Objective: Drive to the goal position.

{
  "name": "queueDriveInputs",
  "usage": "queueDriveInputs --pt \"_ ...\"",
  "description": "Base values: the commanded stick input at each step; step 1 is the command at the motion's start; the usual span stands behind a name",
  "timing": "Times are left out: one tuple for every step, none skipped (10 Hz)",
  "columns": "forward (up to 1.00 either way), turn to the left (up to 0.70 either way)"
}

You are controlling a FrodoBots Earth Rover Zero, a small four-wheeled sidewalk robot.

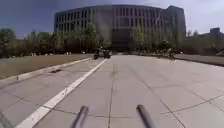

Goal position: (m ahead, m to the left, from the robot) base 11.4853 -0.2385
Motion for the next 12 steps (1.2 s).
queueDriveInputs --pt "0.70 0.00" --pt "0.70 0.00" --pt "0.70 0.00" --pt "0.70 0.00" --pt "0.70 0.00" --pt "0.70 0.00" --pt "0.70 0.00" --pt "0.70 0.00" --pt "0.70 0.00" --pt "0.70 0.00" --pt "0.70 0.00" --pt "0.70 0.00"
